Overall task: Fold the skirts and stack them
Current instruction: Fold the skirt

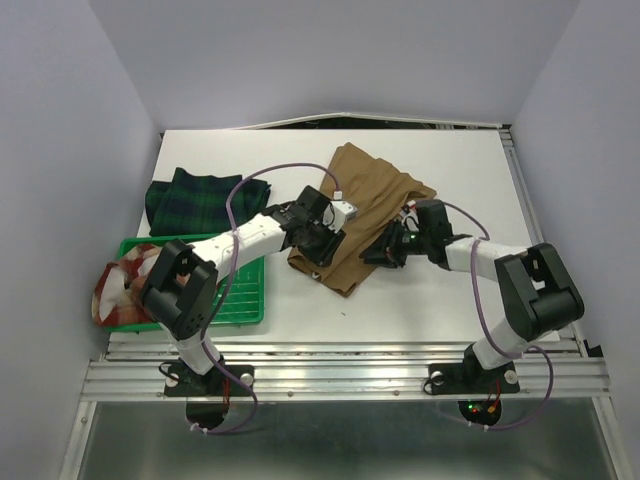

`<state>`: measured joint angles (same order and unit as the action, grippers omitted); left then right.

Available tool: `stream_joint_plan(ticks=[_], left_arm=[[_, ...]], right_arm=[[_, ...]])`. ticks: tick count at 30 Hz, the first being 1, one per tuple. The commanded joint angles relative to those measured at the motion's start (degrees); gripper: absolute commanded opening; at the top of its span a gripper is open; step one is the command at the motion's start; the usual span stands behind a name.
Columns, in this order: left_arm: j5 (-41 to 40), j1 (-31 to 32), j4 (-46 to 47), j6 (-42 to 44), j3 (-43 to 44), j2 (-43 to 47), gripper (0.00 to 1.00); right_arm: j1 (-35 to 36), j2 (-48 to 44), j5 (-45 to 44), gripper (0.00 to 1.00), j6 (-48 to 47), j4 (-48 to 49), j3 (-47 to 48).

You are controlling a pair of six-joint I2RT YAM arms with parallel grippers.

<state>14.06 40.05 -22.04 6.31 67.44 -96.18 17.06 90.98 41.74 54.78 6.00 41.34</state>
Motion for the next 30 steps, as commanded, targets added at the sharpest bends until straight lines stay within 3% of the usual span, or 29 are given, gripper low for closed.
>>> stream_joint_plan(ticks=[1,7,11,17,20,30], left_arm=[[1.58,0.73,1.73,-1.56,-0.91,2.4,0.5],[-2.63,1.61,3.94,-2.7,0.93,-1.37,0.5],[-4.31,2.13,3.67,-2.35,2.17,-4.27,0.43],[-3.79,3.63,2.62,-2.09,2.08,-6.91,0.24],[-3.78,5.03,2.71,-1.91,2.43,-6.39,0.01],[-2.64,6.35,0.95,-4.28,3.92,1.52,0.0]], right_arm=[[2.19,2.26,-1.39,0.33,4.81,8.59,-1.09],[3.24,9.64,-3.32,0.26,2.7,8.59,1.46],[3.77,12.11,-4.99,0.22,0.77,6.22,2.43],[3.77,16.42,-5.79,0.18,-0.99,2.88,5.15],[3.77,16.95,-6.05,0.17,-1.43,1.91,5.33],[3.77,17.39,-6.93,0.06,-2.05,-0.28,4.97]])
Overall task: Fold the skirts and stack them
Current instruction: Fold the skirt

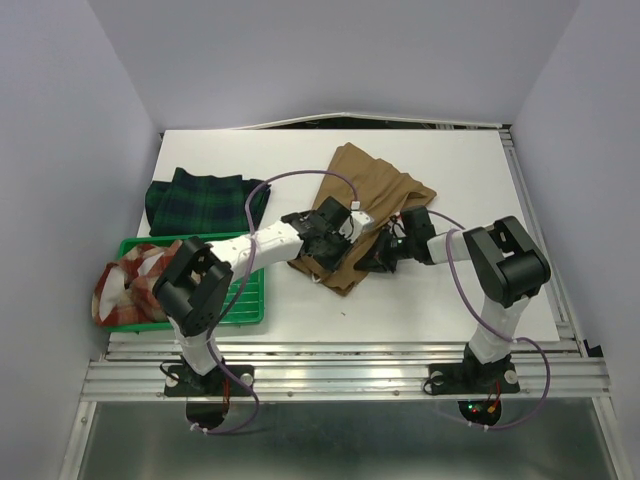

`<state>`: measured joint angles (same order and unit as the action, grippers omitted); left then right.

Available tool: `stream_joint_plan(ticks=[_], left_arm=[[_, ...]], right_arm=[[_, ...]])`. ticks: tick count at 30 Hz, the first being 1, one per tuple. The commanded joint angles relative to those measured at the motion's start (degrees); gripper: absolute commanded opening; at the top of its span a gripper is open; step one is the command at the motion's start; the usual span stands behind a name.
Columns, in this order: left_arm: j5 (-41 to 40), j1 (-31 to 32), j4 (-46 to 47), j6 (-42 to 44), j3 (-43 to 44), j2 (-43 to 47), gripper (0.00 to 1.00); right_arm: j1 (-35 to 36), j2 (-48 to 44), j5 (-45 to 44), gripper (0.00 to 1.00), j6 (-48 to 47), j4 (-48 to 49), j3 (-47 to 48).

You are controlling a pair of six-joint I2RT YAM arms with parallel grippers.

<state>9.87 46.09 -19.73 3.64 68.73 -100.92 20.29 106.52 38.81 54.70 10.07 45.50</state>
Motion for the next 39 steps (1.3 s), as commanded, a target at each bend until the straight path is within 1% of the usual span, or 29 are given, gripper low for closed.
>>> stream_joint_plan(ticks=[1,4,7,8,9,10,12,14,15,17,18,19,20,21,22,24,28,29,31,32,33,36,37,38,39], left_arm=[[2.34,0.32,-1.63,-1.7,2.9,6.53,0.0],[4.72,0.76,-2.33,-2.06,4.48,6.79,0.0],[3.41,0.94,-4.52,-0.83,5.8,5.57,0.0],[2.01,0.94,-4.88,-0.39,5.63,5.3,0.1],[-0.96,1.02,-4.45,-0.13,4.5,5.56,0.39],[-2.21,0.94,-4.27,0.14,3.96,5.65,0.62],[-4.49,1.02,-4.88,0.84,3.69,4.52,0.97],[-6.17,1.11,-5.85,0.76,3.78,3.28,0.98],[-7.57,1.11,-5.85,1.02,3.61,2.32,0.98],[-9.24,1.11,-4.8,1.11,2.82,1.79,0.89],[-9.34,1.11,-4.53,1.37,2.64,1.0,0.78],[-11.08,1.11,-4.44,1.46,2.55,0.56,0.71],[-11.1,1.11,-4.44,1.37,2.46,0.12,0.65],[-11.01,1.11,-4.44,1.54,2.38,-0.58,0.55],[-10.84,1.11,-4.44,1.72,2.29,-0.85,0.52],[-10.22,1.11,-4.44,1.72,2.29,-1.9,0.5],[-10.13,1.11,-4.45,1.64,2.2,-3.14,0.61],[-9.96,1.11,-4.44,1.63,2.29,-3.4,0.61],[-8.55,1.11,-4.27,1.46,2.29,-3.84,0.55],[-8.64,1.02,-4.18,1.37,2.2,-4.02,0.5],[-8.64,1.11,-4.27,1.46,2.29,-4.54,0.4],[-8.81,1.11,-4.53,1.37,2.46,-4.9,0.19],[-8.9,1.02,-4.79,1.37,2.98,-4.63,0.08],[-8.99,1.02,-4.97,1.46,3.25,-4.37,0.07],[-8.99,1.11,-5.58,1.55,3.51,-3.5,0.0]], right_arm=[[0.54,1.85,-4.0,0.05,-2.05,-4.44,0.91],[1.06,1.85,-4.09,0.01,-1.79,-4.53,0.91],[1.06,1.67,-4.53,0.01,-2.31,-5.05,1.09],[1.06,1.59,-4.62,0.01,-2.49,-5.32,1.09],[1.06,1.32,-4.97,0.01,-2.49,-5.58,1.0],[1.06,1.32,-5.06,0.01,-2.49,-5.5,0.91],[1.06,1.23,-5.23,0.01,-2.67,-5.67,0.74],[1.06,1.23,-5.32,0.01,-2.75,-5.67,0.74],[1.06,1.32,-5.49,0.01,-2.93,-5.76,0.82],[1.06,1.67,-5.5,0.01,-3.19,-6.02,1.0],[1.06,1.67,-5.58,0.01,-3.45,-6.37,1.09],[1.06,1.76,-5.76,0.01,-3.63,-6.46,1.09],[1.06,1.76,-5.85,0.01,-3.63,-6.55,1.09],[1.06,1.76,-5.94,0.01,-3.72,-6.64,1.09],[1.06,1.76,-6.02,0.01,-3.81,-6.72,1.0],[1.06,1.67,-6.11,0.01,-4.07,-6.9,0.91],[1.06,1.85,-6.2,0.01,-4.16,-7.08,0.91],[1.06,1.85,-6.2,0.01,-4.25,-7.08,0.82],[1.06,1.94,-6.2,0.01,-4.25,-7.16,1.09],[1.06,2.02,-6.2,0.01,-4.33,-7.25,1.17],[1.06,2.11,-6.2,0.01,-4.51,-7.34,1.17],[1.06,2.2,-6.46,0.01,-4.86,-7.6,1.53],[1.06,2.11,-6.55,0.01,-4.95,-7.87,1.61],[1.06,2.11,-6.55,0.01,-4.95,-7.95,1.53],[1.06,2.11,-6.38,0.01,-4.86,-7.96,1.53]])
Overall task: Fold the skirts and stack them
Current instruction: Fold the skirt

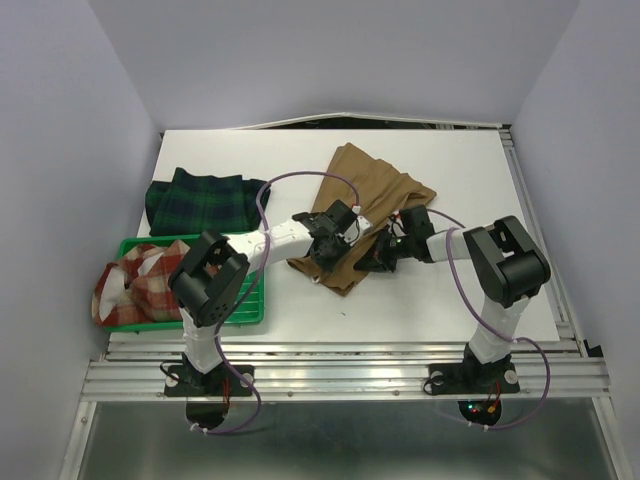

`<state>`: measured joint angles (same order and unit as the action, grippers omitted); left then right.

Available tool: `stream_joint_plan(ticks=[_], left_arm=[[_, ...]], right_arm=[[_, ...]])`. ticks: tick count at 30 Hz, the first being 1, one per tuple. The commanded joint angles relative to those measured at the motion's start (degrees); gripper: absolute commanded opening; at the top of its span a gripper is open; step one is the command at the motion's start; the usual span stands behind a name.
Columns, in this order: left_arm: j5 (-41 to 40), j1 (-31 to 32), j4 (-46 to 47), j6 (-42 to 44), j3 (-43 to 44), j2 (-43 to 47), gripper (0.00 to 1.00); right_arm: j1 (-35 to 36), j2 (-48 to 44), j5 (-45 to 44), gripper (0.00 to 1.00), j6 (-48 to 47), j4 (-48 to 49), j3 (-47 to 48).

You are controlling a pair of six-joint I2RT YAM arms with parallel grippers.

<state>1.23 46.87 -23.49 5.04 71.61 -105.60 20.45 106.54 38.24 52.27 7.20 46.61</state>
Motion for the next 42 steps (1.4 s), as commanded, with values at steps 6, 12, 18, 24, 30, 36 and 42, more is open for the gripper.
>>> stream_joint_plan(ticks=[6,12,18,24,30,36,42], left_arm=[[2.71,0.33,-4.45,-0.2,4.57,6.19,0.0],[6.05,0.94,-7.19,-0.56,8.72,6.81,0.0],[10.27,2.08,-7.28,-2.31,10.39,6.64,0.0],[14.23,4.28,-4.21,-5.03,9.07,4.45,0.0],[18.62,4.37,-0.17,-9.52,7.4,-0.04,0.0],[20.21,4.37,3.97,-11.89,4.77,-2.94,0.0],[24.25,3.32,6.7,-12.42,0.28,-5.66,0.0]], right_arm=[[0.91,1.56,-5.63,0.01,-2.61,-5.62,0.24],[1.96,1.12,-5.63,0.01,-2.44,-5.44,0.15],[1.96,1.04,-6.33,0.01,-2.79,-6.06,0.68],[1.96,0.77,-6.86,0.01,-2.79,-6.15,0.32],[1.96,-0.02,-7.74,0.01,-2.52,-6.24,-0.2],[1.96,-0.02,-8.27,0.01,-2.79,-7.03,0.23],[1.96,-1.6,-11.6,0.01,-4.45,-12.64,1.46]])
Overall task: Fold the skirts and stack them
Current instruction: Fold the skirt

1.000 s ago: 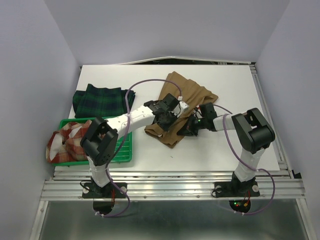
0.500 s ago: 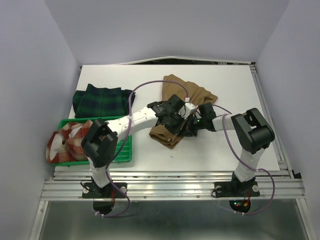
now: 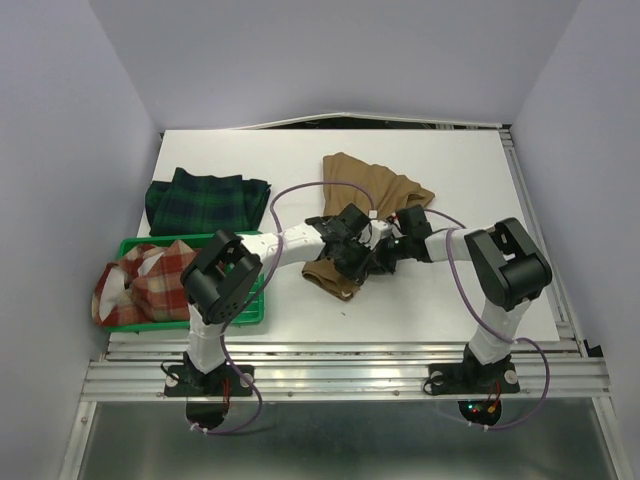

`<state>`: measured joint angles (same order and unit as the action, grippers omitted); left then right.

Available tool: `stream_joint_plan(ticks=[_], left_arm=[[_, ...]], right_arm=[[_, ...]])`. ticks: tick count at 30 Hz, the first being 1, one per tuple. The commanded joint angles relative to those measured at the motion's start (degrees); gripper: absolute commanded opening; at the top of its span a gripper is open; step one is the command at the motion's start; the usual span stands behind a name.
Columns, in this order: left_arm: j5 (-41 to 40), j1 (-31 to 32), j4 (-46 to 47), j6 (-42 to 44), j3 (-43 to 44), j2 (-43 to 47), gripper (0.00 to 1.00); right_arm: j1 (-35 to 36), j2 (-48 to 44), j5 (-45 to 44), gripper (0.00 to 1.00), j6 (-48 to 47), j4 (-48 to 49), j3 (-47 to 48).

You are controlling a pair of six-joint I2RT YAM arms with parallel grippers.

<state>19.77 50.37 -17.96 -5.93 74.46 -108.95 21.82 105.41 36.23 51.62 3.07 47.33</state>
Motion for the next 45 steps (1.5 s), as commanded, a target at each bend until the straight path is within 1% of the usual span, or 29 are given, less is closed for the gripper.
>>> stream_joint_plan(ticks=[1,2,4,5,6,8,9,11,12,13,14,15,17,20,21,22,23,25,29,30,31,33,36,40,45], left_arm=[[5.72,-0.36,1.08,-1.19,-2.91,-2.58,0.0],[5.81,-0.62,1.08,-1.01,-3.61,-3.02,0.0],[5.72,-1.67,1.34,-0.84,-4.49,-3.11,0.0],[5.37,-2.03,1.17,-0.66,-5.19,-3.11,0.0],[4.85,-2.73,0.82,-0.22,-5.89,-3.11,0.0],[4.49,-3.43,0.21,0.57,-6.43,-2.94,0.0],[4.14,-3.7,-0.23,1.18,-6.6,-2.76,0.0],[3.96,-3.79,-2.08,3.54,-6.78,-2.76,0.0],[4.22,-3.79,-2.61,4.52,-6.87,-2.07,0.0],[4.4,-3.87,-2.7,5.22,-7.22,-1.36,0.0],[4.23,-3.88,-2.52,5.58,-8.52,-0.4,0.0],[3.7,-3.88,-2.44,7.24,-9.06,1.26,0.0],[3.35,-3.79,-2.7,8.21,-10.03,2.24,0.0],[3.0,-3.79,-4.01,9.89,-10.56,2.95,0.0],[2.73,-3.79,-4.37,10.85,-10.73,2.95,0.0],[2.56,-3.87,-4.46,11.2,-10.82,3.04,0.0],[2.47,-3.79,-4.46,11.64,-11.0,3.04,0.0],[1.85,-3.87,-5.33,12.96,-10.91,2.69,0.0],[0.71,-3.79,-6.04,14.11,-10.3,1.9,0.0],[0.71,-3.79,-6.04,14.28,-10.3,1.9,0.0],[-0.07,-3.87,-5.86,14.54,-10.03,1.55,0.0],[-0.87,-3.79,-5.95,15.16,-9.77,1.11,0.0],[-2.01,-3.79,-5.25,16.04,-9.94,0.93,0.0],[-3.24,-3.88,-3.76,15.69,-10.56,0.23,0.0],[-3.42,-3.96,-2.44,14.72,-10.56,-1.36,0.0]], right_arm=[[0.59,-0.64,-10.38,0.02,-4.15,-9.22,1.09],[0.59,-0.99,-11.26,0.06,-5.29,-10.18,1.79],[0.59,-1.17,-14.59,0.07,-6.78,-13.25,2.94],[0.59,-1.25,-16.0,0.11,-7.49,-14.57,3.55],[0.59,-1.17,-18.36,0.19,-9.15,-16.67,4.86],[-0.2,-0.99,-19.79,0.22,-10.22,-18.27,5.93],[-1.6,-1.08,-19.71,0.26,-11.26,-19.32,6.28],[-4.23,-1.08,-18.48,0.29,-12.93,-20.29,6.98],[-5.38,-1.17,-17.78,0.29,-13.73,-20.91,7.25],[-6.43,-1.6,-14.55,0.29,-15.04,-21.43,7.51],[-7.31,-1.78,-13.39,0.29,-16.27,-22.22,8.47],[-8.63,-2.04,-12.94,0.3,-19.07,-24.93,9.26],[-10.04,-2.48,-12.15,0.3,-21.72,-26.79,11.28],[-13.03,-3.36,-11.44,0.38,-26.29,-29.0,13.92],[-14.43,-3.54,-11.44,0.43,-27.69,-29.35,14.8],[-15.14,-3.63,-11.27,0.45,-28.32,-29.35,15.76],[-15.75,-3.45,-10.92,0.51,-29.28,-29.35,18.3],[-17.07,-2.58,-10.57,0.57,-30.08,-29.61,21.3],[-20.58,0.58,-9.69,0.64,-29.65,-29.96,27.89],[-20.59,1.29,-9.68,0.65,-29.64,-29.97,27.9],[-21.38,1.99,-9.42,0.67,-29.82,-31.36,29.64],[-22.17,3.92,-8.81,0.7,-30.95,-34.17,30.97],[-22.88,5.07,-9.85,0.7,-32.98,-36.72,33.08],[-22.88,5.69,-12.14,0.7,-33.33,-36.82,34.67],[-23.4,10.6,-13.2,0.67,-32.98,-36.38,37.3]])
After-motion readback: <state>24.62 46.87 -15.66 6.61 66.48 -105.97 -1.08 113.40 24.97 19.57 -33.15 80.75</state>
